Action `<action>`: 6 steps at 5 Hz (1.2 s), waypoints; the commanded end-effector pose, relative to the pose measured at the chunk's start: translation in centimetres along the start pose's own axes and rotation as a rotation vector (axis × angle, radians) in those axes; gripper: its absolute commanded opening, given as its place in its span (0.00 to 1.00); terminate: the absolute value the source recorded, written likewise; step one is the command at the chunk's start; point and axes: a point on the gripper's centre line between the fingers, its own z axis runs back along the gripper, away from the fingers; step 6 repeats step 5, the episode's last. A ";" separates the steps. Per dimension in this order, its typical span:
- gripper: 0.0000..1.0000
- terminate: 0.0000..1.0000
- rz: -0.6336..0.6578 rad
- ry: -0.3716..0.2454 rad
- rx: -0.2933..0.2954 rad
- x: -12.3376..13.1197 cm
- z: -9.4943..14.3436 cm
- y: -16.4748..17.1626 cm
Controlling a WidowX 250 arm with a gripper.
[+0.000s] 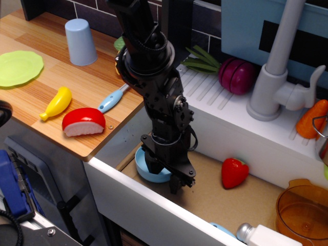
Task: Lift bowl
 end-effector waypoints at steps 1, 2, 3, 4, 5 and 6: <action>0.00 0.00 0.001 -0.027 0.002 0.7 0.5 0.2; 0.00 0.00 0.006 -0.001 0.009 1.2 1.8 0.0; 0.00 0.00 -0.006 0.036 0.082 2.2 5.0 -0.7; 0.00 0.00 -0.065 0.033 0.154 3.1 8.0 -1.2; 0.00 1.00 -0.107 0.005 0.178 3.7 9.9 -1.7; 0.00 1.00 -0.107 0.005 0.178 3.7 9.9 -1.7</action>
